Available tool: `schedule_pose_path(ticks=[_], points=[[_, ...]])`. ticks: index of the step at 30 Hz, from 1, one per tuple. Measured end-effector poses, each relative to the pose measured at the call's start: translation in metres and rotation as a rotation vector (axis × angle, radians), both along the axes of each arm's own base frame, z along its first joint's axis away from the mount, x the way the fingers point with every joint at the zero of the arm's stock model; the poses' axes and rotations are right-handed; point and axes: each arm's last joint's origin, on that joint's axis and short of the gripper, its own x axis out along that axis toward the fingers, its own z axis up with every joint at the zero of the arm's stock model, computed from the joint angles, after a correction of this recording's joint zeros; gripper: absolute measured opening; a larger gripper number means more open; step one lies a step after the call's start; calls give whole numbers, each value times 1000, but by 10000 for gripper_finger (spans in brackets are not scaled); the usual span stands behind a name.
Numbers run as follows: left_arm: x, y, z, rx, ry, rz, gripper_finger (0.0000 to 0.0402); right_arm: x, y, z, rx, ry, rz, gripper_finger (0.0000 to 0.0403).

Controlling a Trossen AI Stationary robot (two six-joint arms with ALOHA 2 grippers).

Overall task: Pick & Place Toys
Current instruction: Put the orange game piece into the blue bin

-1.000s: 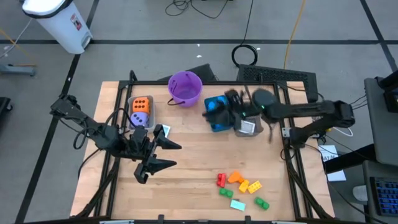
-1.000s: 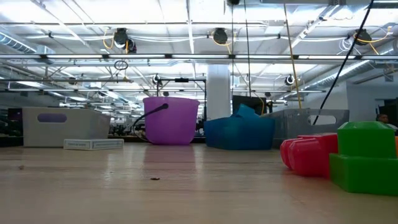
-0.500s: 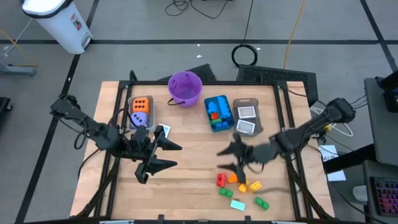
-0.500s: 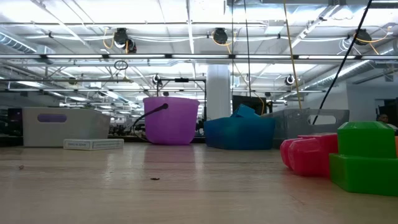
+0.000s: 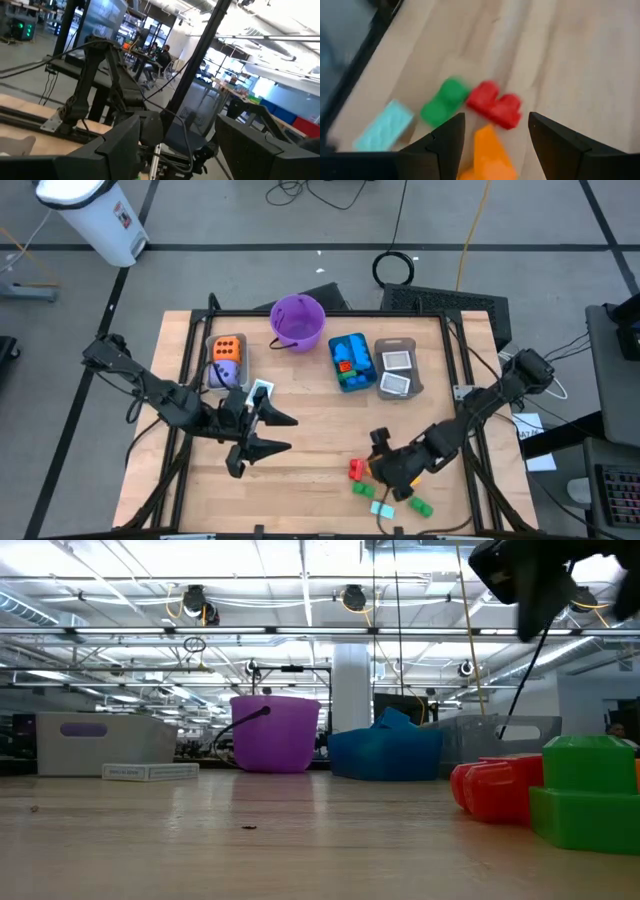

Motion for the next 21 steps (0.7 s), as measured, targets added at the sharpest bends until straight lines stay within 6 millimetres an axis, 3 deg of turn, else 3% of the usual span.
schedule_pose_path(ticks=[6, 21], points=[[2, -1, -4, -14, 31, -2, 266, -3, 3, -3, -90, 17, 250, 212], [2, -1, -4, -31, 35, 18, 266, 14, -23, -3, 18, 74, 179, 276]])
